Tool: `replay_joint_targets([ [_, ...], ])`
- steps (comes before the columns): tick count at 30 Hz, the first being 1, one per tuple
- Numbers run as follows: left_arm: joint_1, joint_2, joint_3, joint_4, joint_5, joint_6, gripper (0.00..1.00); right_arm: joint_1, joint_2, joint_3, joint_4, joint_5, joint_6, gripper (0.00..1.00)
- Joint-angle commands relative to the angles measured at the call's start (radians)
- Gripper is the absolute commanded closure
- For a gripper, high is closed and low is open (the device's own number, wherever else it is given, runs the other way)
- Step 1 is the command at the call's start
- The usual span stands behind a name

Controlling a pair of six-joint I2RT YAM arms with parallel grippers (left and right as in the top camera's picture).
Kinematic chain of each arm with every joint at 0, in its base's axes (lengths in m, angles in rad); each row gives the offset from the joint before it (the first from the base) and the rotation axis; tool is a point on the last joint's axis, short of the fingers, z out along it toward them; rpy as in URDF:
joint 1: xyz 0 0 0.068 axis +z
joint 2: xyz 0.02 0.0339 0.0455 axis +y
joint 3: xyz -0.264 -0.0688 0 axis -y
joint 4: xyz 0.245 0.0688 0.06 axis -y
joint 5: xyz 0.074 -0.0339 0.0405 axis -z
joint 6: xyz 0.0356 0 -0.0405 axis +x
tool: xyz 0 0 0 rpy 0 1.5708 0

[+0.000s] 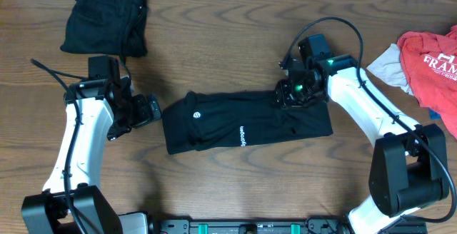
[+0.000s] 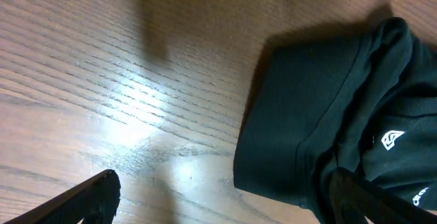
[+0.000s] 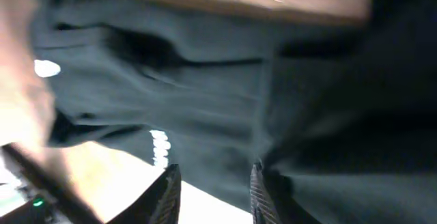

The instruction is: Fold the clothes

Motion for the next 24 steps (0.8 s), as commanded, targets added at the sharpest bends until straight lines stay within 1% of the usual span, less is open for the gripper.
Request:
replay_joint_targets([
  [1,0.006,-0.004,0.024,-0.003,-0.012,-0.001,0.02,0.016,-0.019,0.008,0.008,-0.157,-0.027,0.69],
  [3,0.006,-0.004,0.024,-0.003,-0.012,-0.001,0.02,0.031,-0.019,0.008,-0.008,-0.166,-0.027,0.70],
  [6,0.006,-0.004,0.024,-0.003,-0.012,-0.001,0.02,0.051,-0.020,0.008,-0.024,-0.088,-0.027,0.77],
  [8,0.006,-0.004,0.024,-0.003,-0.012,-0.001,0.02,0.048,-0.031,0.016,-0.023,-0.002,-0.021,0.83],
  [12,0.006,-0.004,0.024,-0.003,-0.012,-0.001,0.02,-0.007,-0.091,0.090,-0.060,0.119,-0.015,0.99],
  [15,0.006,-0.004,0.024,-0.003,-0.012,-0.001,0.02,-0.080,-0.146,0.157,-0.143,0.302,0.011,0.99],
  [17,0.006,-0.004,0.024,-0.003,-0.012,-0.001,0.02,-0.130,-0.171,0.162,-0.182,0.362,0.010,0.99],
  [21,0.006,-0.004,0.024,0.006,-0.012,-0.001,0.02,-0.184,-0.163,0.126,-0.257,0.345,-0.019,0.99],
  [24,0.006,-0.004,0.024,0.011,-0.012,-0.001,0.02,-0.175,-0.162,0.019,-0.222,0.302,-0.019,0.99],
])
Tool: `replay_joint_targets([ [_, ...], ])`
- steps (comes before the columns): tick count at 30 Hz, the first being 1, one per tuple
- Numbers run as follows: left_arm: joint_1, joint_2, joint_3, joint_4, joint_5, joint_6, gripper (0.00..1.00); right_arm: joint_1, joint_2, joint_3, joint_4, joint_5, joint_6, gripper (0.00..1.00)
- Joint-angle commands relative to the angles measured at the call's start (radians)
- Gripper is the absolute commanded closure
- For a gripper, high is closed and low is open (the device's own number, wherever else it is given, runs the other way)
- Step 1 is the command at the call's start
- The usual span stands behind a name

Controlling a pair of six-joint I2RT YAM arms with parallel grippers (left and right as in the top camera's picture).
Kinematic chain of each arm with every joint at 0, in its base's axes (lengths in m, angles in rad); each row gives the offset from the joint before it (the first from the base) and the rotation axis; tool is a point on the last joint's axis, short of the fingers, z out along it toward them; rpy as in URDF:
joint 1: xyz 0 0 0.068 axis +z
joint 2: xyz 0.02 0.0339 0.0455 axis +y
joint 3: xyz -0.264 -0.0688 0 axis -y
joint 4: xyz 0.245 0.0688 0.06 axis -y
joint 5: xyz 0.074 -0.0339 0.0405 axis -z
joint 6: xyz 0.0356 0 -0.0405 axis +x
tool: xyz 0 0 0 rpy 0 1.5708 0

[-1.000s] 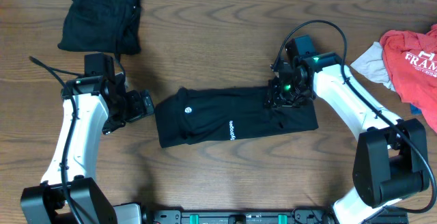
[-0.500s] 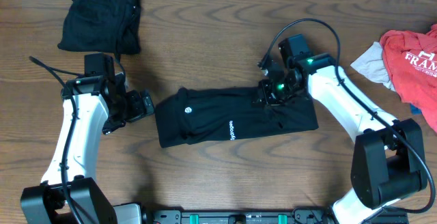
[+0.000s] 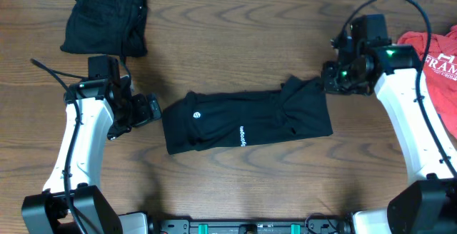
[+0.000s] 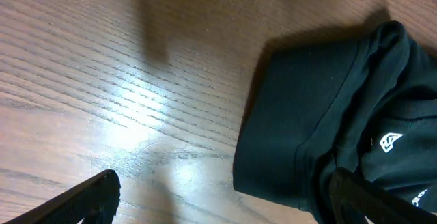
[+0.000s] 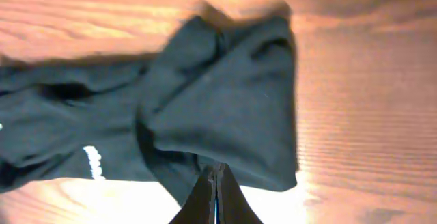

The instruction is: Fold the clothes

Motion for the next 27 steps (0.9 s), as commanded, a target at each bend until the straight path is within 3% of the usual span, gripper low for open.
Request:
replay_joint_targets([
  [1,0.006,-0.004,0.024,0.002,-0.011,-0.001,0.02,0.020,0.026,-0.126,0.034,-0.018,-0.014,0.99],
  [12,0.006,-0.004,0.024,0.002,-0.011,-0.001,0.02,0.070,0.030,-0.444,0.379,-0.247,0.010,0.99],
  [27,0.006,-0.004,0.024,0.001,-0.011,-0.001,0.02,0.252,0.110,-0.489,0.522,-0.272,0.100,0.99],
])
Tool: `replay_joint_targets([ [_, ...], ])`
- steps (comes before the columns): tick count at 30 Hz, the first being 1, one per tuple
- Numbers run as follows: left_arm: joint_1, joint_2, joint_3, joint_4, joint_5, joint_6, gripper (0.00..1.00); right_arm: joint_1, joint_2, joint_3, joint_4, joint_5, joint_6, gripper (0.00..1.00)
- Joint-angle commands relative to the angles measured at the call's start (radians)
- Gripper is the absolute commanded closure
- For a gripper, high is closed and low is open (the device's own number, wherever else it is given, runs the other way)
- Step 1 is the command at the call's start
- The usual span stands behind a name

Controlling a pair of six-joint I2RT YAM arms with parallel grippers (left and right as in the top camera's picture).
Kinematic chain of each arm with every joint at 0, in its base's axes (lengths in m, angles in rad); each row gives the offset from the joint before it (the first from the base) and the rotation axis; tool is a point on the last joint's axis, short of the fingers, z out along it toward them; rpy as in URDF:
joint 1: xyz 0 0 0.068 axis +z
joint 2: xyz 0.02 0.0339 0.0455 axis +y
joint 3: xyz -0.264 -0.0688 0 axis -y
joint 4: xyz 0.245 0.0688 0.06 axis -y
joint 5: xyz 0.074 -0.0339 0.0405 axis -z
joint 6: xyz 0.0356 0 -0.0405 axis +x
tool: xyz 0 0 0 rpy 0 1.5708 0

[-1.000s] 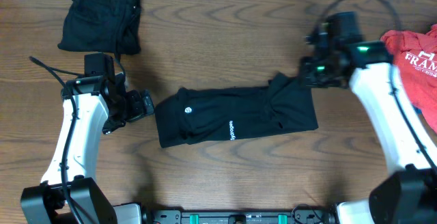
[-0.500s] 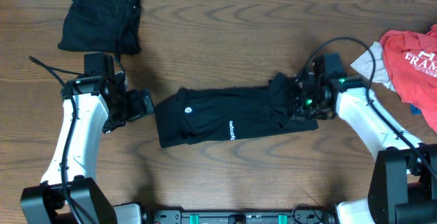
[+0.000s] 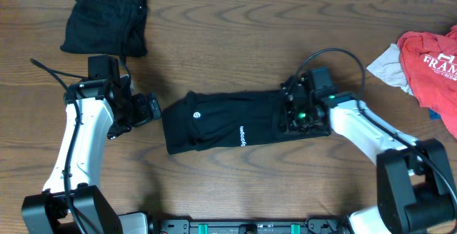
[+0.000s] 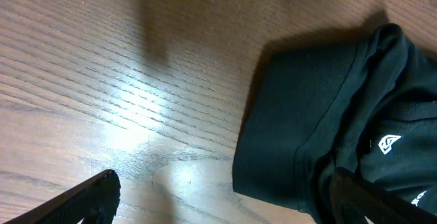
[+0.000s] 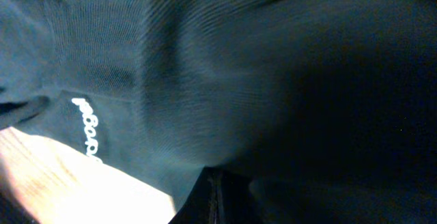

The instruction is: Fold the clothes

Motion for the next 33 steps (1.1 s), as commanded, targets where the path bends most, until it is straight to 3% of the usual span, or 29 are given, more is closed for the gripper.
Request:
replay_joint_targets([
  [1,0.006,-0.004,0.024,-0.003,-0.012,0.002,0.02,0.042,0.028,-0.007,0.002,-0.025,0.040,0.99],
  [7,0.006,-0.004,0.024,-0.009,-0.012,0.002,0.02,0.032,-0.003,0.032,-0.021,-0.024,0.039,0.99],
  [11,0.006,-0.004,0.024,-0.013,-0.012,0.002,0.02,0.004,-0.062,0.150,-0.129,-0.023,-0.003,0.99],
  [15,0.006,-0.004,0.024,-0.013,-0.012,0.002,0.02,-0.044,-0.120,0.299,-0.238,0.067,-0.013,0.98],
  [20,0.006,-0.004,0.024,-0.013,-0.012,0.002,0.02,-0.126,-0.135,0.367,-0.240,0.182,0.009,0.98],
  [27,0.006,-0.004,0.024,-0.013,-0.012,0.002,0.02,-0.198,-0.032,0.324,-0.213,0.187,0.005,0.99],
  [33,0.006,-0.004,0.024,-0.014,-0.012,0.002,0.02,-0.184,0.123,0.318,-0.134,-0.008,0.000,0.99],
])
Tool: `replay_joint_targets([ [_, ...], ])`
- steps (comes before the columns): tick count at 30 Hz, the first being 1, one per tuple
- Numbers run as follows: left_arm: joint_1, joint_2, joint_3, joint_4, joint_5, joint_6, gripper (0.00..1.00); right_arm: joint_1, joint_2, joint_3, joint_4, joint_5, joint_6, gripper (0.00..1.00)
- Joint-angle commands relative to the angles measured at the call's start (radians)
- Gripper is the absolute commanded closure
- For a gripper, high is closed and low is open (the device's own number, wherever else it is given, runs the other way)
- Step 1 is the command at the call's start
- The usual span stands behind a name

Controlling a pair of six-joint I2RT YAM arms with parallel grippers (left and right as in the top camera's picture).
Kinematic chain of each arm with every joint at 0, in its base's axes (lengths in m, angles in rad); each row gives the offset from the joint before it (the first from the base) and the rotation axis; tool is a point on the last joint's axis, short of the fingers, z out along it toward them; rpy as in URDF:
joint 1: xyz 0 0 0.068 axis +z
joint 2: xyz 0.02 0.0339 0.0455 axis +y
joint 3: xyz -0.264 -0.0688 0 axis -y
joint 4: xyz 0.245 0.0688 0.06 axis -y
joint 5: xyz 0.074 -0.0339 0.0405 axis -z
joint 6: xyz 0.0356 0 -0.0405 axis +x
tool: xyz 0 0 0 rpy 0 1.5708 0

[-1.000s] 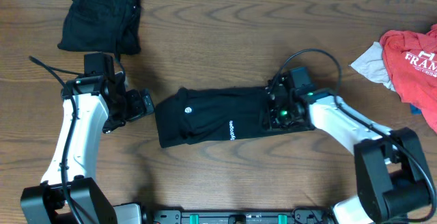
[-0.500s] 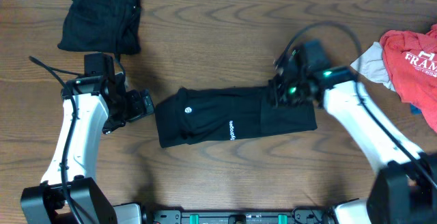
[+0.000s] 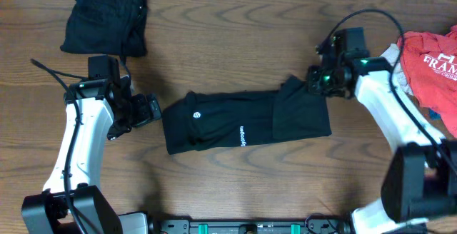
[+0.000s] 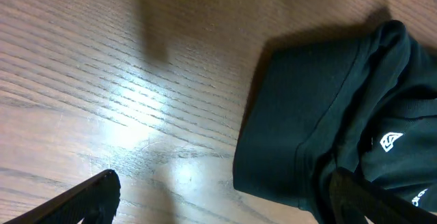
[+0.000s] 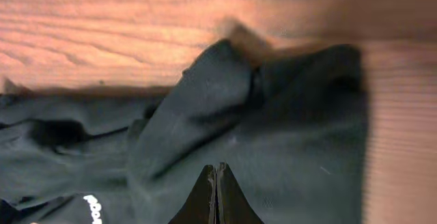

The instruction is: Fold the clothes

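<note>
A black garment point(image 3: 228, 120) lies folded into a long strip across the middle of the table, with a white logo and lettering on top. Its right end point(image 5: 273, 135) carries a folded-over flap. My right gripper point(image 3: 317, 81) hovers at the strip's top right corner, and its fingertips point(image 5: 217, 176) are pressed together with no cloth seen between them. My left gripper point(image 3: 151, 110) stands open beside the strip's left edge point(image 4: 307, 128). Its left finger point(image 4: 82, 197) rests over bare wood and its right one over the cloth.
A pile of folded black clothes point(image 3: 106, 16) sits at the back left. At the right edge a red shirt point(image 3: 432, 56) lies over a pale cloth point(image 3: 389, 63). The table point(image 3: 235, 34) is dark wood.
My right gripper was low on the right part of the black strip; now it is up at the strip's top right corner, still shut. The left arm has not moved.
My right gripper was open at the strip's upper edge. Then it stood shut off the top right corner, then shut down on the strip's right part, and now it is back by that corner. The left gripper stayed open at the left edge throughout.
</note>
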Motion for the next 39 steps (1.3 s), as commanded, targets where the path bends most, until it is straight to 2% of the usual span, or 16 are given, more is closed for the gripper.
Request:
replay_joint_targets([
  [1,0.006,-0.004,0.024,-0.006,-0.012,0.002,0.02,0.011,0.086,-0.006,0.050,-0.164,-0.013,0.99],
  [4,0.006,-0.004,0.024,-0.010,-0.012,0.002,0.02,0.019,0.163,-0.006,0.095,-0.272,-0.021,0.99],
  [9,0.006,-0.004,0.024,-0.014,-0.012,0.002,0.02,0.022,0.291,-0.006,0.151,-0.459,-0.114,0.99],
  [17,0.006,-0.004,0.024,-0.014,-0.012,0.002,0.02,0.019,0.366,-0.006,0.176,-0.493,-0.132,0.98],
  [24,0.006,-0.004,0.024,-0.014,-0.012,0.002,0.02,0.013,0.296,0.026,0.193,-0.484,-0.127,0.99],
  [28,0.006,-0.004,0.024,-0.014,-0.011,0.002,0.02,0.005,0.182,0.034,0.177,-0.424,-0.082,0.99],
  [32,0.006,-0.004,0.024,-0.014,-0.012,0.002,0.02,0.004,0.054,0.034,0.116,-0.448,-0.072,0.99],
  [35,0.006,-0.004,0.022,-0.013,-0.012,0.002,0.02,0.005,-0.013,0.034,0.040,-0.526,-0.117,0.99],
  [39,0.006,-0.004,0.010,-0.003,-0.012,0.002,0.02,0.004,-0.024,0.029,-0.075,-0.528,-0.225,0.99],
])
